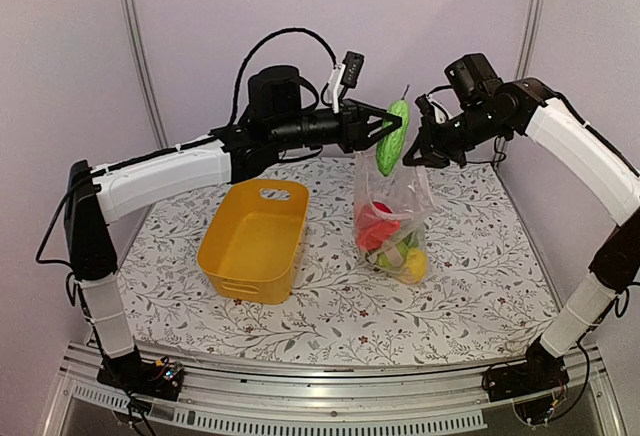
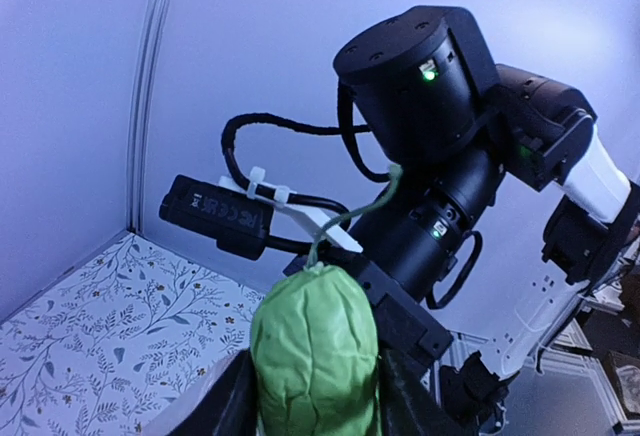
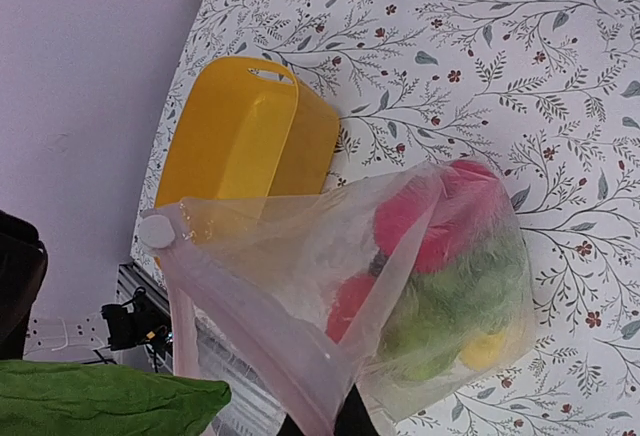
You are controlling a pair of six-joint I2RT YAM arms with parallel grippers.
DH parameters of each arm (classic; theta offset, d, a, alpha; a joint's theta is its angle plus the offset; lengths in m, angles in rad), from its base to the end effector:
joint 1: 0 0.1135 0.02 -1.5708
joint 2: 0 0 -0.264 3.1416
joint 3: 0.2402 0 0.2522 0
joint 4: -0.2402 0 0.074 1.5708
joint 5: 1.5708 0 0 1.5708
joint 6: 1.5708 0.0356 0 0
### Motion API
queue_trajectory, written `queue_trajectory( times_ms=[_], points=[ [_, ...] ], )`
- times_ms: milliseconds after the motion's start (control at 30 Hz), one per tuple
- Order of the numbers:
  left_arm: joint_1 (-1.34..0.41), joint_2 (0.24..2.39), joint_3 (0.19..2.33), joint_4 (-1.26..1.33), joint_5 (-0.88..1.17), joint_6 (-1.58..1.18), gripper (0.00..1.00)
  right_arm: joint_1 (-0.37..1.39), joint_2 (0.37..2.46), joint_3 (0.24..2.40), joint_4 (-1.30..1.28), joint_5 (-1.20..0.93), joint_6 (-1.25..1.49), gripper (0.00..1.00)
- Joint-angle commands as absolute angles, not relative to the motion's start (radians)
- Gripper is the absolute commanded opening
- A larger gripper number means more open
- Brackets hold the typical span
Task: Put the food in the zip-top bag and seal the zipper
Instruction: Place the fake vegetable in the zipper food storage bag, then pass from the right arm to the left
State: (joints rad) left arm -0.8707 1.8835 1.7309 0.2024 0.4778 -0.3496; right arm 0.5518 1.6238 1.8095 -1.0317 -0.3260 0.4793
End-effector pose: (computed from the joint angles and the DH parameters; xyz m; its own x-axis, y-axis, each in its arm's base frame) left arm 0.2825 -0.3608 0.3920 -0.3038 -0.1114 -0.9462 0.9270 0.1945 -0.3206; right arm 0.2794 0.1854 0.4007 -0.8781 -0.0275 -0.4777 -0.3071 0.7980 0.5185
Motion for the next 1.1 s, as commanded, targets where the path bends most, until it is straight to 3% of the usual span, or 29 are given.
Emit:
queue_trajectory(
  times_ms=[0,67,200,367,767,1067],
  points=[
    [-0.884,1.882,1.715,0.162,0.412,-0.314,0.55,0.560,1.607,1.847,-1.036,-0.343,0.489,0.00],
    [-0.885,1.874,1.721,0.119,0.356,-0.301,0.69,0.560,1.604,1.847,-1.039,-0.343,0.491,0.00],
    [-0.884,1.850,1.756,0.069,0.310,-0.272,0.79,0.560,1.601,1.844,-1.044,-0.344,0.490,0.00],
    [-0.872,1.767,1.739,0.012,0.305,-0.226,0.81,0.561,1.594,1.856,-1.081,-0.361,0.435,0.00],
    [-0.872,1.466,1.363,-0.228,0.414,0.067,0.77,0.570,1.533,1.811,-1.149,-0.607,0.342,0.00],
    [-0.887,1.546,1.248,-0.084,0.504,0.040,0.82,0.594,1.533,1.726,-1.153,-0.621,0.234,0.00]
  ],
)
